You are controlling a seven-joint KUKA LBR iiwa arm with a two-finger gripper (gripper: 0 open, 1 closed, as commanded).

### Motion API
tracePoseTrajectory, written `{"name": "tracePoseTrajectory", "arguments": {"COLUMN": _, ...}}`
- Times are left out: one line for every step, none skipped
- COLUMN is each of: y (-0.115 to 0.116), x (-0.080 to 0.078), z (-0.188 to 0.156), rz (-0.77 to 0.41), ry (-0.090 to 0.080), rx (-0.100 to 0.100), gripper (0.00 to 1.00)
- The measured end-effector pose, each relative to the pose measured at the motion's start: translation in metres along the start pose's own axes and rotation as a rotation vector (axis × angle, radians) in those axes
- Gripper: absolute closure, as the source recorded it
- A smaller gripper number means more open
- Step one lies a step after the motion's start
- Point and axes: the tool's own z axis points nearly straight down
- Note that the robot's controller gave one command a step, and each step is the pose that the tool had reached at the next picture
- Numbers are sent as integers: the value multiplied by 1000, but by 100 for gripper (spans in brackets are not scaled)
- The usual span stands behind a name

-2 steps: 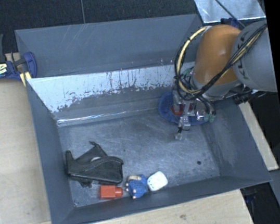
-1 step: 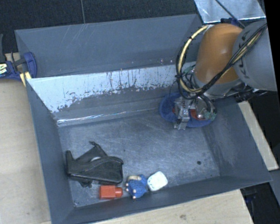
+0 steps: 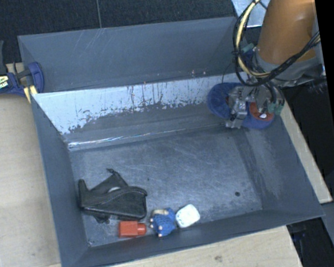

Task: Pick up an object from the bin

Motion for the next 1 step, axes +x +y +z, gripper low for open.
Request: {"name": "tracePoseTrajectory", "arguments": {"y": -16, "x": -10, "z": -95, "rz": 8, "ry": -1, "rx": 1, "gripper": 100}}
